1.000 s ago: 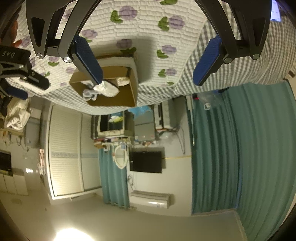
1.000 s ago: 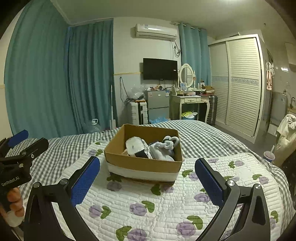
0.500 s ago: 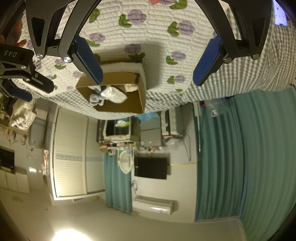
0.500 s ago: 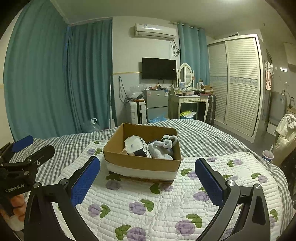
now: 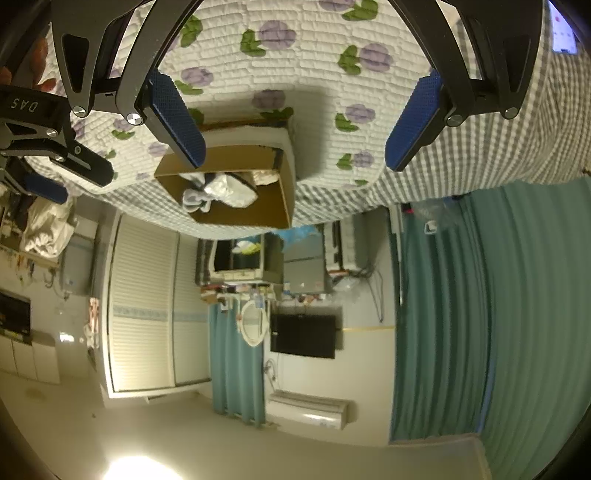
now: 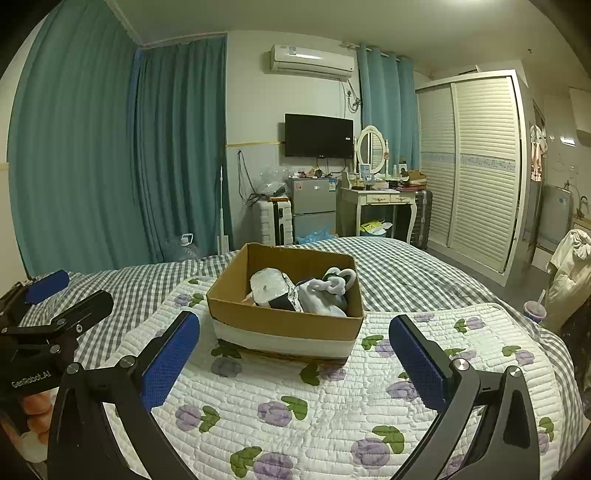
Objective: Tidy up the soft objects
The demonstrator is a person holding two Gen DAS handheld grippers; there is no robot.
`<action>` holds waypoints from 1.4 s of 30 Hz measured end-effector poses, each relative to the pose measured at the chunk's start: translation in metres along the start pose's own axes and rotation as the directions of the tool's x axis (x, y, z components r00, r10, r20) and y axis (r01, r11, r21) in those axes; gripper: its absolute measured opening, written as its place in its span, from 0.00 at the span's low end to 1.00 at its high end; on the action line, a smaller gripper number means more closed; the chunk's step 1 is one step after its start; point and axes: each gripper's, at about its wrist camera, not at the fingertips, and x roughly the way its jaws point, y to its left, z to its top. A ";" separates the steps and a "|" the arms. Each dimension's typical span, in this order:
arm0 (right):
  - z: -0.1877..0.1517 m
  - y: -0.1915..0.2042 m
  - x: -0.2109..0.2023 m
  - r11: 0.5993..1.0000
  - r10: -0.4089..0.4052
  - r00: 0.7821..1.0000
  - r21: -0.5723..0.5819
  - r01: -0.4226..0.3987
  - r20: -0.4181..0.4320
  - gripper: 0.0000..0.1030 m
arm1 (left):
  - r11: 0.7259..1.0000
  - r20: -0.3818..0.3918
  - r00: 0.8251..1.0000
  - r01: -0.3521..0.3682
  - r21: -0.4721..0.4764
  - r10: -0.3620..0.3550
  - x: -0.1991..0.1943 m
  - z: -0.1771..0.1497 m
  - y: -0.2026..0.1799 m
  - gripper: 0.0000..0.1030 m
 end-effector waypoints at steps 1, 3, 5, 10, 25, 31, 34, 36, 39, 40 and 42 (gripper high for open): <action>0.000 0.001 0.000 1.000 -0.001 1.000 -0.001 0.001 0.000 1.00 | 1.000 0.005 1.000 0.000 -0.002 0.000 -0.001 0.000 0.001 0.97; 0.000 0.002 0.001 1.000 -0.003 1.000 -0.002 0.003 0.003 1.00 | 1.000 0.008 1.000 -0.001 -0.004 0.001 -0.001 0.000 0.002 0.97; 0.000 0.002 0.001 1.000 -0.005 1.000 -0.004 0.005 0.003 1.00 | 1.000 0.007 1.000 -0.002 -0.001 0.002 -0.002 0.000 0.003 0.97; -0.001 0.003 0.001 1.000 -0.006 1.000 0.000 0.006 0.001 1.00 | 1.000 0.007 1.000 0.000 0.000 0.000 -0.002 0.001 0.004 0.97; -0.001 0.003 0.002 1.000 -0.008 1.000 0.008 0.008 -0.003 1.00 | 1.000 -0.001 1.000 0.002 0.005 -0.002 0.000 0.000 0.002 0.97; -0.002 0.003 0.002 1.000 -0.008 1.000 0.012 0.008 -0.003 1.00 | 1.000 -0.001 1.000 0.001 0.005 -0.001 0.000 0.000 0.002 0.97; -0.002 0.003 0.001 1.000 -0.008 1.000 0.012 0.008 -0.004 1.00 | 1.000 -0.001 1.000 0.002 0.005 -0.002 0.000 0.000 0.002 0.97; -0.002 0.003 0.001 1.000 -0.007 1.000 0.011 0.007 -0.003 1.00 | 1.000 -0.001 1.000 0.002 0.005 -0.002 0.000 0.000 0.002 0.97; -0.002 0.003 0.001 1.000 -0.008 1.000 0.013 0.008 -0.004 1.00 | 1.000 0.002 1.000 0.000 0.009 0.000 0.000 -0.001 0.000 0.97; -0.003 0.003 0.001 1.000 -0.009 1.000 0.014 0.009 -0.005 1.00 | 1.000 0.000 1.000 0.001 0.009 -0.001 0.000 -0.001 0.001 0.97; -0.003 0.003 0.001 1.000 -0.010 1.000 0.016 0.010 -0.006 1.00 | 1.000 -0.001 1.000 0.005 0.005 -0.005 0.000 -0.001 0.001 0.97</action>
